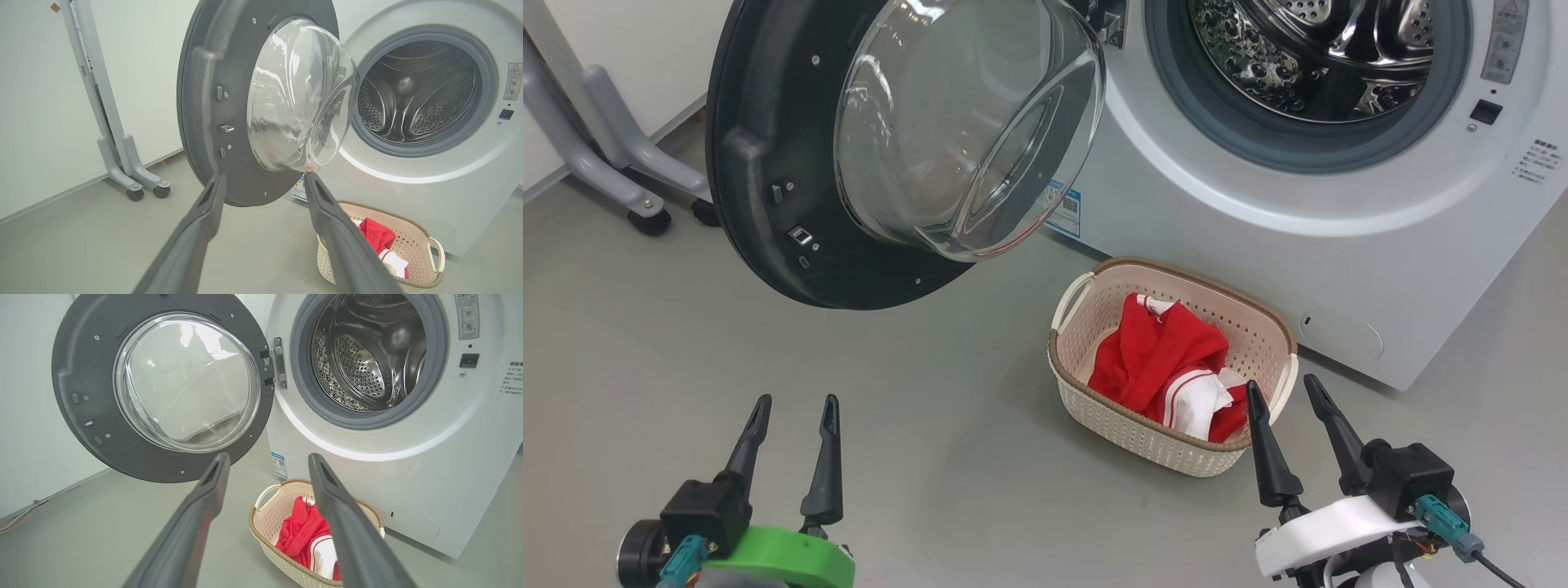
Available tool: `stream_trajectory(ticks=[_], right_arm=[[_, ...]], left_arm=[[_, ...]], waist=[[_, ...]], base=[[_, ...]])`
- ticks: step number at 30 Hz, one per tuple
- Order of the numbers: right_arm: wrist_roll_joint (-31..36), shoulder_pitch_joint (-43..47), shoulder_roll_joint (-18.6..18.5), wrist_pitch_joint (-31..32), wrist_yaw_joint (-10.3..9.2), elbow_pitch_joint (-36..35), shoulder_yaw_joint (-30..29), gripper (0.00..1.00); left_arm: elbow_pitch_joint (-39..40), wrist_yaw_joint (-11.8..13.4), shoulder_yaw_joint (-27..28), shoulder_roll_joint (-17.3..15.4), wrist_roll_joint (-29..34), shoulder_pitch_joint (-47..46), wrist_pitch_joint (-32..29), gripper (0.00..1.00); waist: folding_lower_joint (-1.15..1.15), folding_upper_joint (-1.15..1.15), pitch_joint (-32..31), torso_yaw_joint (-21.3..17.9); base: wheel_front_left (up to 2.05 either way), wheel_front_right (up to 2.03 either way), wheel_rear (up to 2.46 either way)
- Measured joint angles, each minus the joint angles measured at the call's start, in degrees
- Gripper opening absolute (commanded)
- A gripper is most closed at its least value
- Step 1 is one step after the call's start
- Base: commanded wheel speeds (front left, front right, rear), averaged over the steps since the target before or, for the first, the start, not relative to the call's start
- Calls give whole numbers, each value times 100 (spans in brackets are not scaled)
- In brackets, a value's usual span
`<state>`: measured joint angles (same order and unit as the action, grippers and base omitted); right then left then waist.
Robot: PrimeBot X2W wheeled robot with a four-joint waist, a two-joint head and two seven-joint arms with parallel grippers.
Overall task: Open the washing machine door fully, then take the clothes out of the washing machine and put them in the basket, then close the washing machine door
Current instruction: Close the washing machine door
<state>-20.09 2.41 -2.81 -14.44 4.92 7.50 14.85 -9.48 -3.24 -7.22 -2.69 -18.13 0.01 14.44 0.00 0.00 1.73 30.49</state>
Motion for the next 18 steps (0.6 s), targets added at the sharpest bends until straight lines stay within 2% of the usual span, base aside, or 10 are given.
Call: stream_trajectory(ticks=[18], right_arm=[[0,-22,0,0,0,37,-37,100]], left_arm=[[3,0,0,1,-1,0,0,100]], waist=[[0,0,0,-15]], base=[[0,0,0]])
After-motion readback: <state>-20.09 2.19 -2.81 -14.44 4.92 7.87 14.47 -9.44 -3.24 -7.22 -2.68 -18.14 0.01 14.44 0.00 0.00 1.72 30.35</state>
